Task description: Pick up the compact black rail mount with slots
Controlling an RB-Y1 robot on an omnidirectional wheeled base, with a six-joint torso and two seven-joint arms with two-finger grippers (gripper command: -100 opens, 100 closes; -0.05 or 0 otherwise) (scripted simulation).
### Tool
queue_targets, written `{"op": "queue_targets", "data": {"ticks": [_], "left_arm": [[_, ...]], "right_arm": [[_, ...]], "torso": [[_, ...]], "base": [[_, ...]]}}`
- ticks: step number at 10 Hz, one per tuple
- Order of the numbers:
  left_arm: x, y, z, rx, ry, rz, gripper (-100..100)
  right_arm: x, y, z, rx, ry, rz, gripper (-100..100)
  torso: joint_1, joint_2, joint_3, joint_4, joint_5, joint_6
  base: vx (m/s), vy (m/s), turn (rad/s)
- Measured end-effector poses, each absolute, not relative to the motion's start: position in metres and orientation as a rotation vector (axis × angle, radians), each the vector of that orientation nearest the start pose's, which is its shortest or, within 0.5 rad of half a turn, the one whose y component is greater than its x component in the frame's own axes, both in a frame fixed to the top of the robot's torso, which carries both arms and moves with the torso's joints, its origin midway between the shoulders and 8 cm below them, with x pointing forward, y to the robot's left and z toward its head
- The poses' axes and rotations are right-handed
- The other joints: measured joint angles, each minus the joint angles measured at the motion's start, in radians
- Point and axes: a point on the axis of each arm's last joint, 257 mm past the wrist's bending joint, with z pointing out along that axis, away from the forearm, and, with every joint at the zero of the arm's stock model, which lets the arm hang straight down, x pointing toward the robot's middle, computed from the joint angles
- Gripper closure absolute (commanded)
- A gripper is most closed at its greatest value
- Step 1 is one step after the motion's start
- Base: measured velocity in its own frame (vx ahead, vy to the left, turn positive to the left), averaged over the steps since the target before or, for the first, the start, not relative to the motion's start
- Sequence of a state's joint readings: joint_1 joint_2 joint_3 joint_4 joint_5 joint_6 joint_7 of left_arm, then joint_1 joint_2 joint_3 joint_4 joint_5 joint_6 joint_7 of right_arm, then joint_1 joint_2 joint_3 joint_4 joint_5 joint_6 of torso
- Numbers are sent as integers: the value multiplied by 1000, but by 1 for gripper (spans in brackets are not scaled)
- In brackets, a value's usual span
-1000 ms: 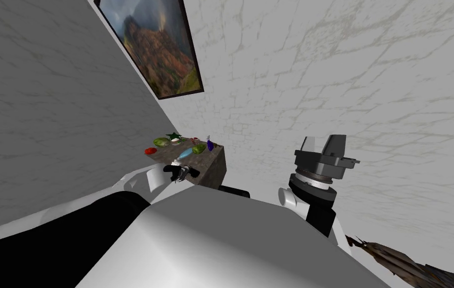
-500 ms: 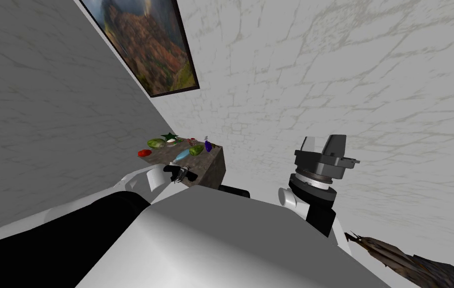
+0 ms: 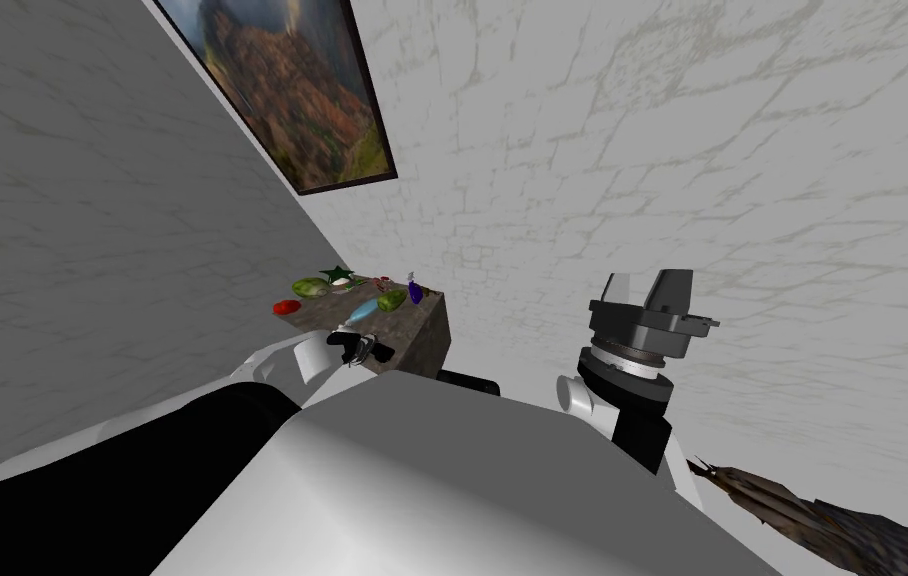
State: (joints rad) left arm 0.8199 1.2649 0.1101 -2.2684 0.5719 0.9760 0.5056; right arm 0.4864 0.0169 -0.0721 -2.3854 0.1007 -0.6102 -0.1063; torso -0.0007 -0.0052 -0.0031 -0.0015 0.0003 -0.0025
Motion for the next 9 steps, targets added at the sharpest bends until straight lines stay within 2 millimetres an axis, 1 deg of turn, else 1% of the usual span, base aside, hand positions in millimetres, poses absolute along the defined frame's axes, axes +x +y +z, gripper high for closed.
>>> {"op": "queue_targets", "data": {"ticks": [2,3,4,8,9], "left_arm": [[213,476,-318,-1813,2002,-69,100],[213,476,-318,-1813,2002,-69,0],[213,476,-318,-1812,2002,-69,100],[212,463,-303,-1799,2028,-64,100],[211,462,-303,-1801,2028,-62,0]], "right_arm": [[298,-275,91,443,489,1317,0],[298,-275,91,443,489,1317,0],[298,-275,91,443,489,1317,0],[298,-275,91,443,489,1317,0],[298,-275,91,443,489,1317,0]], "torso": [[0,0,0,0,0,0],[0,0,0,0,0,0],[0,0,0,0,0,0],[0,-1,0,0,0,-1],[0,0,0,0,0,-1]], "base": [[0,0,0],[0,0,0],[7,6,61],[13,10,51],[0,0,0]]}}
